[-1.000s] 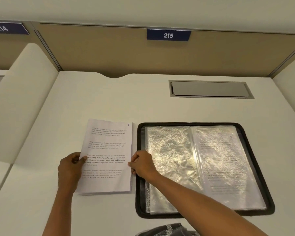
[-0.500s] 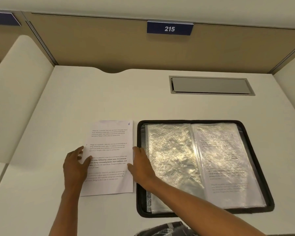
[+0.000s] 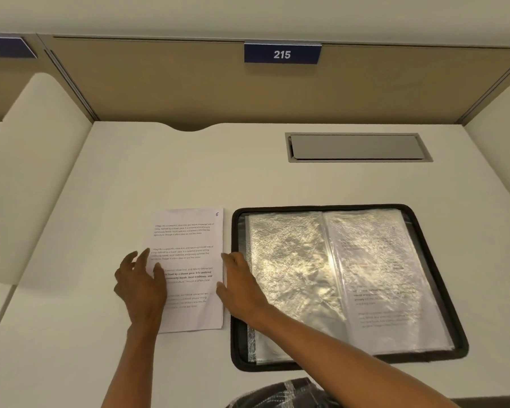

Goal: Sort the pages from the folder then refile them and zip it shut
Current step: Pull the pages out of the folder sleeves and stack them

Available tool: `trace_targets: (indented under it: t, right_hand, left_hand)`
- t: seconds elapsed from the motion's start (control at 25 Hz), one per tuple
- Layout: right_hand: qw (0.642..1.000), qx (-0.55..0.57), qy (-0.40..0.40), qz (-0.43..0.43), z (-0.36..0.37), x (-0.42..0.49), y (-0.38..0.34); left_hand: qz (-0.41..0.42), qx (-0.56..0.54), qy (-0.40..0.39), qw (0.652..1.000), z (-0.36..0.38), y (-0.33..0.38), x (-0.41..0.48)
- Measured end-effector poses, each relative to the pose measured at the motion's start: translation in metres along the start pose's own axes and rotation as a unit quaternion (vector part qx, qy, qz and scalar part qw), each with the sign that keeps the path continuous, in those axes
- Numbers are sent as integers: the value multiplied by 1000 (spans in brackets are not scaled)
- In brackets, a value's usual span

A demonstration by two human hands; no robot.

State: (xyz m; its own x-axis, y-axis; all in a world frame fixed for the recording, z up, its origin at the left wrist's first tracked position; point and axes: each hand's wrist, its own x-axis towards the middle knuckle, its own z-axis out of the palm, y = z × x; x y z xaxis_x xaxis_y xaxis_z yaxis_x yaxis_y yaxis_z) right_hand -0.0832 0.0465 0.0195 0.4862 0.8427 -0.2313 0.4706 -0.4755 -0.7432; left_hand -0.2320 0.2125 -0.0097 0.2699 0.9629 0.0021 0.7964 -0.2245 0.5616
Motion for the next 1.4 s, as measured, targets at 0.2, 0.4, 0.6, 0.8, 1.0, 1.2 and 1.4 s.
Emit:
trace_targets:
  t: [0.2, 0.4, 0.6, 0.8, 1.0, 1.2, 1.4]
  right_hand:
    - [989, -84, 109, -54, -42, -19, 33]
    - [970, -129, 204, -13, -88, -54, 97]
    - [958, -163, 231, 42, -123, -101, 167]
    - [958, -137, 232, 93, -144, -135, 218]
    - [946, -136, 259, 136, -168, -151, 247]
    - [911, -155, 302, 234, -189, -162, 264]
    - [889, -79, 383, 237, -208, -165, 264]
  left_hand:
    - [119, -20, -56, 991, 30, 60, -52]
    - [240, -51, -139, 959, 71, 130, -116]
    - [326, -58, -211, 920, 117, 191, -172]
    - [410, 9, -283, 867, 158, 227, -212]
    - [432, 95, -293, 848, 177, 223, -231]
    - [453, 154, -261, 839, 170, 220, -233]
    - [451, 168, -254, 839, 166, 220, -236]
